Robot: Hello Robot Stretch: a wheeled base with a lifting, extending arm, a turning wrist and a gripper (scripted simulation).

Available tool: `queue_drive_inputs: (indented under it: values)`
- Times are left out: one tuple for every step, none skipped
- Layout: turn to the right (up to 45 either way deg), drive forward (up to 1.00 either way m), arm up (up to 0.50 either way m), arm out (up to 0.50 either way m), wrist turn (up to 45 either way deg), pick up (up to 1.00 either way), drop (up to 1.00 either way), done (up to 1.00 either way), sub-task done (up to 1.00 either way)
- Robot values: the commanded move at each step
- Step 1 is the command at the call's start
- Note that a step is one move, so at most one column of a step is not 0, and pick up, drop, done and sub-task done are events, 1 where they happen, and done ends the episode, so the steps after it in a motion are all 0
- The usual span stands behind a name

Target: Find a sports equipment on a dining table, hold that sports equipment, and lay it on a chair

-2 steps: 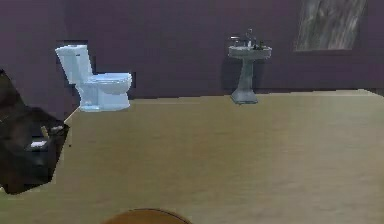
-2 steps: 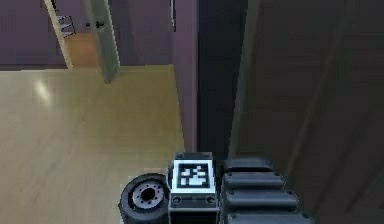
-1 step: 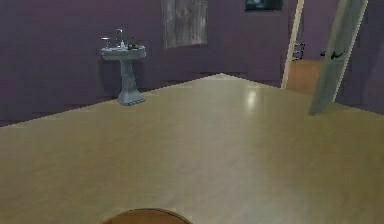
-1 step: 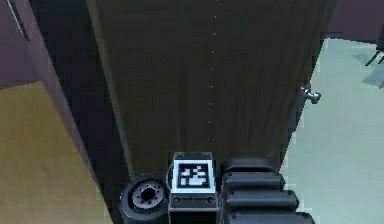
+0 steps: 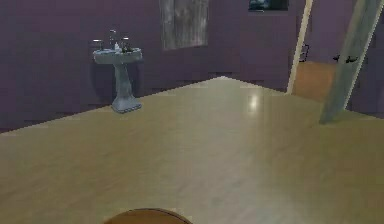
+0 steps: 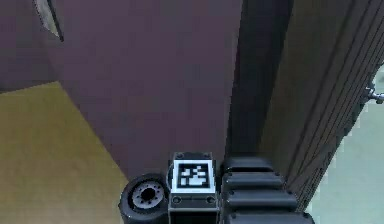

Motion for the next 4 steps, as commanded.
queue_drive_inputs:
  values:
    - [24.0, 0.00, 0.00, 0.00, 0.0, 0.00, 0.00, 0.00, 0.00]
    - [0.0, 1.00, 0.00, 0.00, 0.0, 0.00, 0.00, 0.00, 0.00]
    - [0.0, 1.00, 0.00, 0.00, 0.0, 0.00, 0.00, 0.00, 0.00]
    - [0.0, 1.00, 0.00, 0.00, 0.0, 0.00, 0.00, 0.00, 0.00]
